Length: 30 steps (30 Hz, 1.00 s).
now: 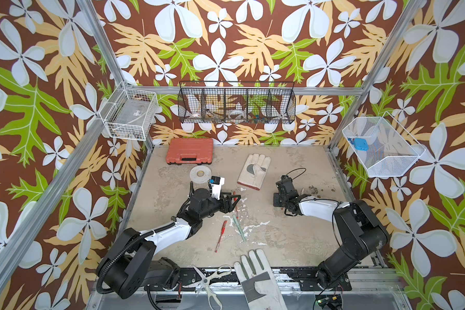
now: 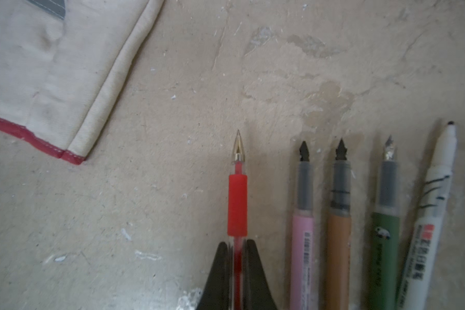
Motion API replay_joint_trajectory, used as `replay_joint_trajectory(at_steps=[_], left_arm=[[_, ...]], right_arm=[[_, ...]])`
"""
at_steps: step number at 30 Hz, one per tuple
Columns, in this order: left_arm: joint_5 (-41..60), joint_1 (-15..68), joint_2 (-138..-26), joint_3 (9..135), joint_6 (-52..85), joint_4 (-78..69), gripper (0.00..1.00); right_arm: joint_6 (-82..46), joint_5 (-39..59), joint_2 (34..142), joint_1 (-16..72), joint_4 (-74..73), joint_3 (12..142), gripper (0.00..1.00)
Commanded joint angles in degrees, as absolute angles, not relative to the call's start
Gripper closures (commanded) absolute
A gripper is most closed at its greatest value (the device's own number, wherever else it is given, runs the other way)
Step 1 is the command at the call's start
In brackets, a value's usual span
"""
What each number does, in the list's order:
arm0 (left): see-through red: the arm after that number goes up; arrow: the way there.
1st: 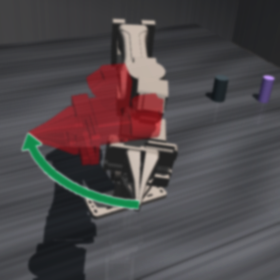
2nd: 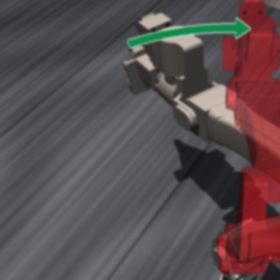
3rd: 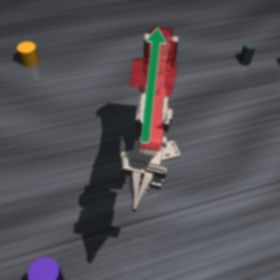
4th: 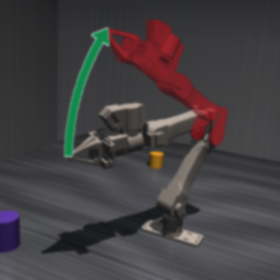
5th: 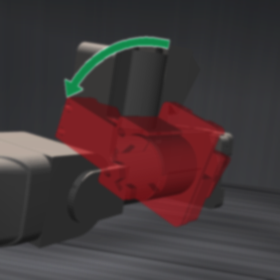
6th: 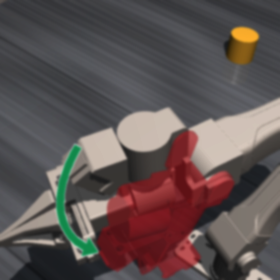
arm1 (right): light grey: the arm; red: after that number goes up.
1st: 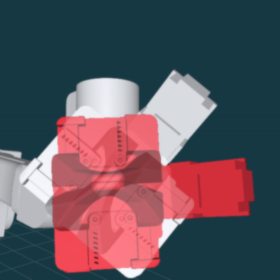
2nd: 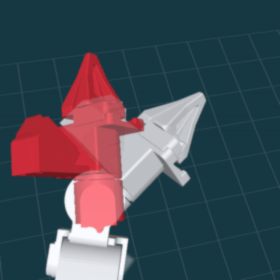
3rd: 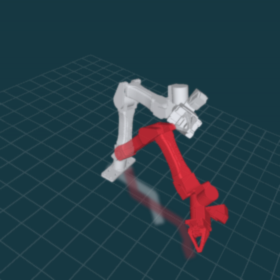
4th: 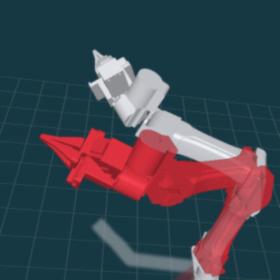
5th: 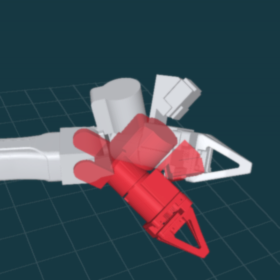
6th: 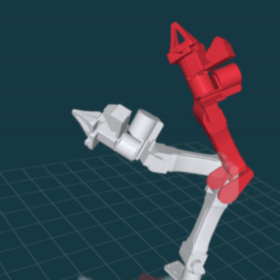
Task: Open the pen caps
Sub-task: 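Lower the uncapped red pen beside the pink marker and open the right gripper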
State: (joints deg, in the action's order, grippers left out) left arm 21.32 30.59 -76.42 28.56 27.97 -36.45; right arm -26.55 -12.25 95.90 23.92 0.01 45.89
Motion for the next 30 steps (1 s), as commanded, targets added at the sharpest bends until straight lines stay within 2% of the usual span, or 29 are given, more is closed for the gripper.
replay_joint_trajectory(at_steps=[1, 4, 13, 16, 21, 26, 30], left_arm=[[24.17, 30.67, -77.47, 29.19, 27.06, -38.39, 0.33], [24.44, 30.67, -77.98, 29.22, 27.44, -38.89, 0.33], [23.9, 30.67, -76.89, 28.48, 26.81, -39.32, 0.33], [23.99, 30.67, -77.39, 28.74, 26.98, -39.02, 0.34], [23.02, 30.67, -77.01, 28.87, 27.24, -38.35, 0.34], [21.42, 30.65, -76.9, 29.35, 27.07, -36.41, 0.34], [19.22, 30.67, -77.48, 30.47, 27.06, -33.35, 0.34]], right_arm=[[-26.46, -14.28, 97.39, 23.87, 1.69, 46.96, 0.93], [-26.11, -14.21, 98.92, 23.83, 2.49, 47.87, 0.91], [-25.93, -12.83, 97.39, 23.85, 1.76, 47.4, 0.75], [-25.32, -11.38, 92.72, 23.83, -0.08, 45.67, 0.69], [-23.19, -11.51, 77.19, 26.85, -4.85, 38.9, 0.64], [-21.4, -7.77, 65.82, 27.42, -8.35, 32.88, 0.64], [-20.55, -2.82, 63.19, 27.48, -9.62, 31.87, 0.66]])
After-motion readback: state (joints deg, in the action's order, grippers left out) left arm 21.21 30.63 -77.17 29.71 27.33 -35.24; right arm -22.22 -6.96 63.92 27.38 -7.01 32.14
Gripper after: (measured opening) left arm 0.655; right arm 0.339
